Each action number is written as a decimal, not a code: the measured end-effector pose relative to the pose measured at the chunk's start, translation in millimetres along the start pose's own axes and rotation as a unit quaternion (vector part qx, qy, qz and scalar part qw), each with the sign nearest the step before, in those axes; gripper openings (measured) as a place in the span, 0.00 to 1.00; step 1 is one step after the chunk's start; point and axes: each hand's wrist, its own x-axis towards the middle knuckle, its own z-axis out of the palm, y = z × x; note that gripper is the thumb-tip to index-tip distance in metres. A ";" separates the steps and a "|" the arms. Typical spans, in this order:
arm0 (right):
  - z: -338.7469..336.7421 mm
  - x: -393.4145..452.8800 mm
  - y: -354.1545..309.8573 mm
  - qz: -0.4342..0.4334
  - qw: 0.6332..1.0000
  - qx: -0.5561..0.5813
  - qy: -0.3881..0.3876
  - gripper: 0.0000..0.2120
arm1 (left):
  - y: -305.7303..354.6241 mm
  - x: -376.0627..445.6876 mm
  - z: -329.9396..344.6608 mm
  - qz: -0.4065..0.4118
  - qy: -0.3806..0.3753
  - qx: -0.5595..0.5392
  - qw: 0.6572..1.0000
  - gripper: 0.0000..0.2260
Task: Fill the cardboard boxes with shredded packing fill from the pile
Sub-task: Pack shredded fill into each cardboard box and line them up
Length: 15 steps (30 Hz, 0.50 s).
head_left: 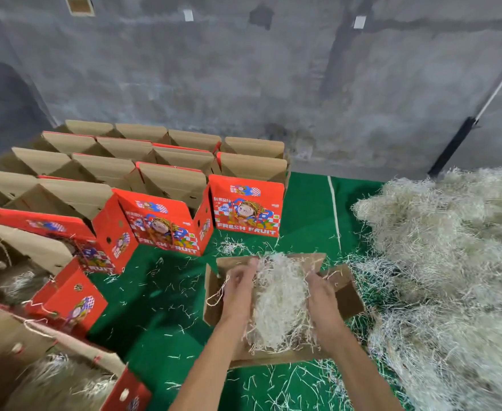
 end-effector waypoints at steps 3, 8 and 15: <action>10.3 0.4 -1.9 -0.071 0.997 -0.004 -0.028 0.28 | -6.3 -2.2 14.8 0.045 -0.029 0.052 0.997 0.09; -46.1 17.9 -14.4 -0.045 0.977 0.100 0.182 0.25 | 4.0 25.2 -25.8 0.037 0.191 -0.027 0.980 0.08; 31.4 2.1 3.1 -0.076 0.994 -0.049 -0.057 0.34 | -20.1 6.3 32.2 -0.007 -0.014 0.019 1.000 0.30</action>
